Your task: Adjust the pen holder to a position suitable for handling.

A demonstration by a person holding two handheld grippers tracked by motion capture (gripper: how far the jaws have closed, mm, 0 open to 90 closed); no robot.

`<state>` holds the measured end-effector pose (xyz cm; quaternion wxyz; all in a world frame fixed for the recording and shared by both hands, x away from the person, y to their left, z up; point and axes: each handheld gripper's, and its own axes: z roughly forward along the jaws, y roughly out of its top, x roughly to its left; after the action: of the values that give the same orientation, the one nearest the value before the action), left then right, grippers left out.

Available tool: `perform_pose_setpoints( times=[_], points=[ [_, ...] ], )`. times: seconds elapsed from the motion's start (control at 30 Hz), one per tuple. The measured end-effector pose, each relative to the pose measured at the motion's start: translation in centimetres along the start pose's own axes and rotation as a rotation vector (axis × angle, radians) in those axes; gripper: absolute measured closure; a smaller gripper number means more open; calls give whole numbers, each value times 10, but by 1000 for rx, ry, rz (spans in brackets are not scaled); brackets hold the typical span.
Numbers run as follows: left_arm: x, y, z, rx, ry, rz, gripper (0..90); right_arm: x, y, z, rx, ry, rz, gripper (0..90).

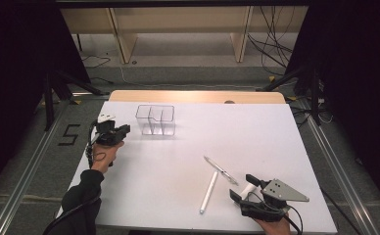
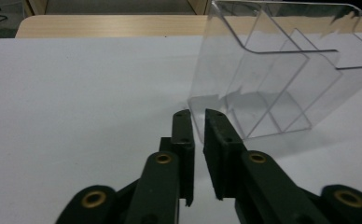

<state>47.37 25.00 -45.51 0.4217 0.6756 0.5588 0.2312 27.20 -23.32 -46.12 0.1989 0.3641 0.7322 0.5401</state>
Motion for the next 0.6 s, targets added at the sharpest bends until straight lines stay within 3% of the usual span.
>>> perform_pose_setpoints(
  times=[0.2,0.6],
  points=[
    [9,4,21,15,13,-22,890,0,0,0,-2,3,3,233],
    [8,17,46,12,16,-21,891,0,0,0,0,7,-3,234]
  ],
)
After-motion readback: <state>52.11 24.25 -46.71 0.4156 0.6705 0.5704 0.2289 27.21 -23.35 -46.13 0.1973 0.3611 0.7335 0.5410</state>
